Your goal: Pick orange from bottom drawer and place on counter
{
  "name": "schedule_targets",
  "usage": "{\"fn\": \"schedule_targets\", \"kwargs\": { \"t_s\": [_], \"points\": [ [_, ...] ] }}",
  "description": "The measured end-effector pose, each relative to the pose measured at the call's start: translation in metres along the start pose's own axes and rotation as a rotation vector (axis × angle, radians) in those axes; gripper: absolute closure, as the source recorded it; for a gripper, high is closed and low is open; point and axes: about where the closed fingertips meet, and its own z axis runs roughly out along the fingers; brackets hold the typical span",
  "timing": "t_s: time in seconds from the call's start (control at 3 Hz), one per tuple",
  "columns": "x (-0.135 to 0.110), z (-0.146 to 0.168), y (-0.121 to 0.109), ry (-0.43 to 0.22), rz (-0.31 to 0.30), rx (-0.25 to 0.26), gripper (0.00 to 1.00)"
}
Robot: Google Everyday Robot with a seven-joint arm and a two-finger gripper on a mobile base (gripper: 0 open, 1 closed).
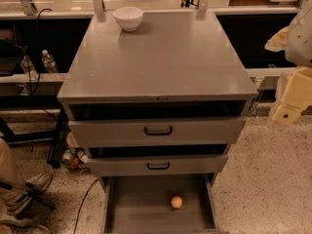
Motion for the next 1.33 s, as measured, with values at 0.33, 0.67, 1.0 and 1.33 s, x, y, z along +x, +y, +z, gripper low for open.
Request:
{"fn": "schedule_targets", "kwargs": {
  "t_s": [0.33, 0.67, 1.0, 1.33],
  "points": [
    [0.000, 0.002, 0.001, 0.000, 0.004, -0.003, 0.00],
    [0.003, 0.013, 0.007, 0.000, 0.024, -0.017, 0.00],
    [0.007, 0.050, 0.035, -0.062, 0.066, -0.074, 0.00],
    [0.025, 0.110, 0.076, -0.156, 0.140, -0.169, 0.00]
  ]
}}
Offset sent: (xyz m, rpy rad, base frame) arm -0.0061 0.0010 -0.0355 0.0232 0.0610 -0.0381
